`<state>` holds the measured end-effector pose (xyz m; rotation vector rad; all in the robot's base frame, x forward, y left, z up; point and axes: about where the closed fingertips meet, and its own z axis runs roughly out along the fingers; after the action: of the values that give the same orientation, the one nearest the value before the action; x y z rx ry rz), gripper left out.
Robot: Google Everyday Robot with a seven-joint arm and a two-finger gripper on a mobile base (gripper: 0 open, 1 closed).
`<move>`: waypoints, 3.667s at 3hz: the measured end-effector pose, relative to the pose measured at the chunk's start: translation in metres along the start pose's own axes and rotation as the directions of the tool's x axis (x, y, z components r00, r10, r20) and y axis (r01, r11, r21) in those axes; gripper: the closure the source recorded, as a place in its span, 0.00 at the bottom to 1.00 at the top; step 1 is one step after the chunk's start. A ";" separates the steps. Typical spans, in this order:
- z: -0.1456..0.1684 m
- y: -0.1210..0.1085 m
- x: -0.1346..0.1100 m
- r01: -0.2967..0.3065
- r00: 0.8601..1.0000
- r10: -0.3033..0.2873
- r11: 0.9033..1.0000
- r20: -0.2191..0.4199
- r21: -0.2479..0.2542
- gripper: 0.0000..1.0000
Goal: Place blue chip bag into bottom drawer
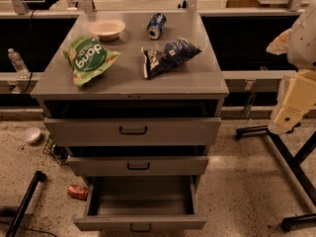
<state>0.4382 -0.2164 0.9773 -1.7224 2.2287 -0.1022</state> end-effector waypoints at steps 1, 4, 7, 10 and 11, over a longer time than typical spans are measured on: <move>0.000 0.000 0.000 0.000 1.000 0.000 1.000 0.000 0.000 0.00; 0.073 -0.096 -0.074 -0.115 0.934 0.090 0.992 0.346 0.052 0.00; 0.133 -0.138 -0.138 -0.174 0.898 0.137 0.983 0.418 0.052 0.00; 0.203 -0.211 -0.181 -0.185 0.864 0.140 0.982 0.483 0.047 0.00; 0.213 -0.224 -0.188 -0.179 0.861 0.125 0.982 0.493 0.064 0.00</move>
Offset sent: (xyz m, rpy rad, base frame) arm 0.0305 -0.0018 -0.0092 0.1797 -0.0622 0.0027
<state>0.7509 -0.0684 0.8710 -1.3227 1.9271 0.2238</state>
